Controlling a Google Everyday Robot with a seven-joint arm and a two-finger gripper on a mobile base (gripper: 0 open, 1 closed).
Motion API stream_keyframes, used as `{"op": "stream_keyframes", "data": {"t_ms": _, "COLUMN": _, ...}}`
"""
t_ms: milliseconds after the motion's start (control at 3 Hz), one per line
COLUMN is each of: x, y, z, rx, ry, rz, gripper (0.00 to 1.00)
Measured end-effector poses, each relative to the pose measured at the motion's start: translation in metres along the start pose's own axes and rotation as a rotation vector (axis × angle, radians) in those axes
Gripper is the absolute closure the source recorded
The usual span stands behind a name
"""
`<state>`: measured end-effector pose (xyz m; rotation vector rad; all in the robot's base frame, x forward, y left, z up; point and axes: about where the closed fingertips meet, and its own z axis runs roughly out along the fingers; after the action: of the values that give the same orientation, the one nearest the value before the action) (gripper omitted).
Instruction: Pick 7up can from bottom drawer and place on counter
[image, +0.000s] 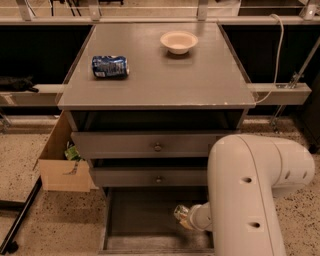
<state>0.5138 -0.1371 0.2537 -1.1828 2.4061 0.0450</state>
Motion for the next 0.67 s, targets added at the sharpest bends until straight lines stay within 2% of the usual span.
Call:
{"op": "stream_keyframes", "data": {"t_ms": 333, "x": -0.051, "y": -0.006, "z": -0.051, "rx": 0.121, "ry": -0.025, "rz": -0.026, "gripper": 1.0}}
{"op": "stream_keyframes", "data": {"t_ms": 667, "x": -0.1, "y": 0.015, "z": -0.111, "rx": 0.212, "ry": -0.109, "rz": -0.026, "gripper": 1.0}}
